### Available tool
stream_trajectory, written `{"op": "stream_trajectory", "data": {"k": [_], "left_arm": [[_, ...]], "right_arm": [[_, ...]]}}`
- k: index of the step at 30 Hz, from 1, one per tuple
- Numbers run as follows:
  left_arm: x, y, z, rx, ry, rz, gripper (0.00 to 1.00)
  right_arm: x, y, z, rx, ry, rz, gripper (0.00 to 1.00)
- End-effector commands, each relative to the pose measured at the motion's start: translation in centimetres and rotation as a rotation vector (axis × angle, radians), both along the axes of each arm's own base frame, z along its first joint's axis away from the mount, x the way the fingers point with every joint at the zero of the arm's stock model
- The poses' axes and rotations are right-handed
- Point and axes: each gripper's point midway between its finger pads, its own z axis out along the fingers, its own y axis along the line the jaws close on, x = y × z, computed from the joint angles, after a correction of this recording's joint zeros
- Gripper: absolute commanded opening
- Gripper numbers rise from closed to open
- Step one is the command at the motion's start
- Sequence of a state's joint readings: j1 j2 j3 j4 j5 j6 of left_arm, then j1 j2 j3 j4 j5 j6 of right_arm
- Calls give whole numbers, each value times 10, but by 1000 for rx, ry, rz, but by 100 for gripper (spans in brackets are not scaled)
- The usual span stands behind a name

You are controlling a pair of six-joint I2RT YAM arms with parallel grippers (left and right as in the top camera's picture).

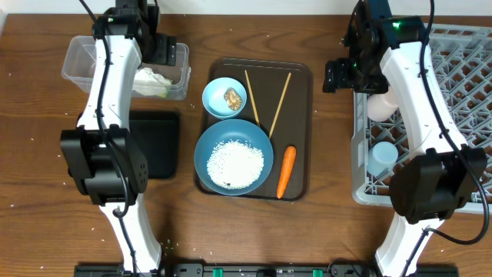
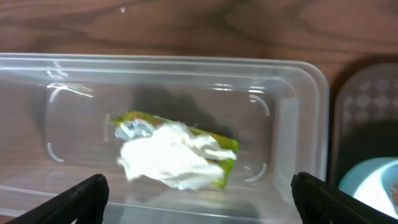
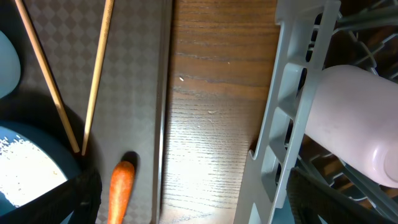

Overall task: Sort waste into correct bins and load items into the dishwasher rack
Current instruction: 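Reach the left gripper to the large blue bowl rim and grasp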

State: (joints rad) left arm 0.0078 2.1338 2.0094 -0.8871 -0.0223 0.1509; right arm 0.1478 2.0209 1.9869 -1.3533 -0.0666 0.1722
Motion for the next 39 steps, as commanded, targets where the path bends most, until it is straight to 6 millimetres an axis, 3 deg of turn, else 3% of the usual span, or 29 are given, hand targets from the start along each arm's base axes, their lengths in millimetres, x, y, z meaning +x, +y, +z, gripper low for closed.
{"op": "stream_trajectory", "data": {"k": [1,5,10,17,21,27,32,39], "left_arm": [[-7,-51,27,-92,-31,-125,95],[-37,-129,38,-177,15,-294,94],[-93,-218,13,-167,171,-463,93],[-165,-283,-27,-152,365,-497,84],[-198,-306,-45,-124,421,-551,83],[-232,-316,-83,-70,473,-498,82],[-247,-324,-105,-70,478,-498,83],[-250,-334,-108,-77,456,-532,82]], "right_arm": [[3,-7,9,-6,-27,-16,88],[4,-6,9,-5,-31,-17,88],[3,-7,9,-8,-32,-9,88],[4,-9,9,-21,-33,0,88],[7,-16,10,-57,-47,-10,90],[23,-40,13,-49,-102,-72,93],[28,-67,14,-4,-113,-139,92],[25,-85,13,-5,-98,-181,91]]}}
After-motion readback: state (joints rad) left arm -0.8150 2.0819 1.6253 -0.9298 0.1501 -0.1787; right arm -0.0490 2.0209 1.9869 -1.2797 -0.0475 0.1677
